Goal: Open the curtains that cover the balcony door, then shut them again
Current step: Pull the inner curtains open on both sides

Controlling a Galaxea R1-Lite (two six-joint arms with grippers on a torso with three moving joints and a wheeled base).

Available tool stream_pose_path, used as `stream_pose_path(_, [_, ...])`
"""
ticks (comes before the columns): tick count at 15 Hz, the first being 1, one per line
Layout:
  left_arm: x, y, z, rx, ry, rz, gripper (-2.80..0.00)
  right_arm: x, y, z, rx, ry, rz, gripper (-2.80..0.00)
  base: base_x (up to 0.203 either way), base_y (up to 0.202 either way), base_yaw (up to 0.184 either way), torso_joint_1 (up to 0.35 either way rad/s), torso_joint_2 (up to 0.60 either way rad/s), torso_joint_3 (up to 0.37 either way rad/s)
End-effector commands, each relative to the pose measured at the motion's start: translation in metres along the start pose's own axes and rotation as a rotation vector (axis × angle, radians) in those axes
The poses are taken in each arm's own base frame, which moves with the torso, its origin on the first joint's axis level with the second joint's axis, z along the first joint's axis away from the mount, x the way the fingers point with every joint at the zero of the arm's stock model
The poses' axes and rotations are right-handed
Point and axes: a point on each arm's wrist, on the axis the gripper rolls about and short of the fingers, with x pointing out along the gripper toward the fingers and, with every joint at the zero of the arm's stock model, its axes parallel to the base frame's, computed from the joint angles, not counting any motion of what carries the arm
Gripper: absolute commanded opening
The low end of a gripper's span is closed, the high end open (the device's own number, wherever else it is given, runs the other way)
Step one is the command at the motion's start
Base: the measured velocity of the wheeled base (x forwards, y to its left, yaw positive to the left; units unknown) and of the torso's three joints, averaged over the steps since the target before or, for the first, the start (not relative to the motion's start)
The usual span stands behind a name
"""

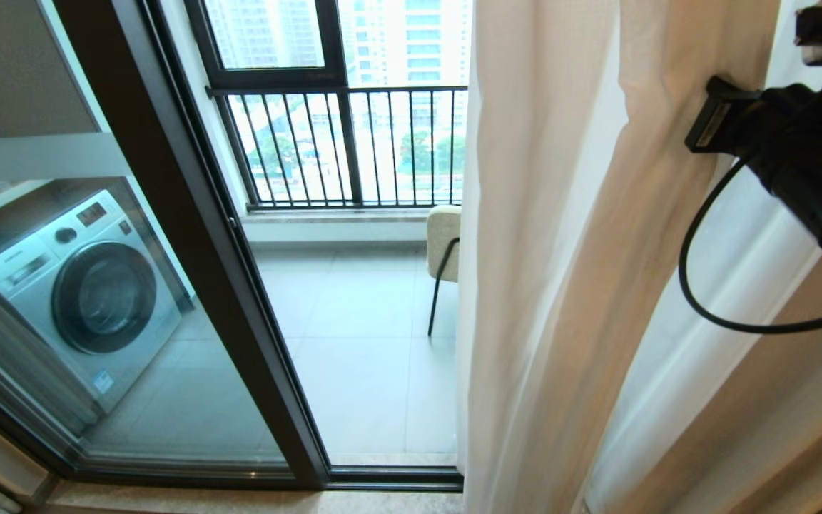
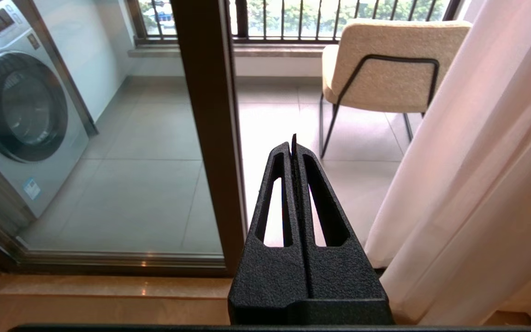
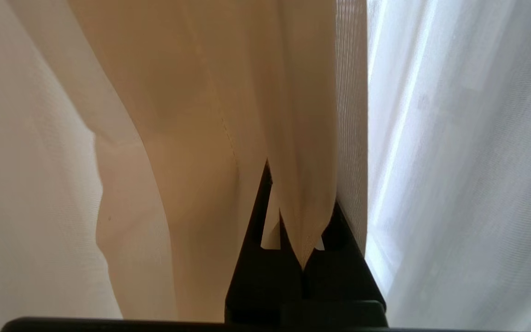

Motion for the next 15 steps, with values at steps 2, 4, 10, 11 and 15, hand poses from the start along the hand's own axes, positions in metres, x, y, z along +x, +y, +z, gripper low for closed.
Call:
stream_pose_path(2, [0.0,0.0,0.0,-0.001,-0.002,-0.001,-2.8,0.0,-0.001,0.0,-0.001,-0.003,-0.006,-2.8,0.0,-0.193,0.002,0.001,0.0,0.002])
stream_pose_path(4, [0.0,0.0,0.0,-0.001,-0.001,-0.001,-2.8,0.0,-0.001,0.001,-0.001,-0.004,-0.006,-2.8,0.0,-0.185,0.002,0.007,0.0,0.004])
stream_pose_path(10, [0.0,0.0,0.0,-0.001,0.0,-0.001,-2.8,0.002,-0.004,0.004,0.003,-0.017,-0.015,-2.8,0.0,-0.093,0.0,0.0,0.0,0.001])
stream_pose_path(11, [0.0,0.0,0.0,-0.001,0.0,-0.001,-2.8,0.003,-0.006,0.005,0.002,-0.022,-0.02,-2.8,0.0,0.0,0.0,0.0,0.0,0.0])
stream_pose_path(15, [0.0,0.0,0.0,-0.001,0.0,-0.001,-2.8,0.007,-0.012,0.007,-0.003,-0.035,-0.043,-2.8,0.0,0.0,0.0,0.0,0.0,0.0])
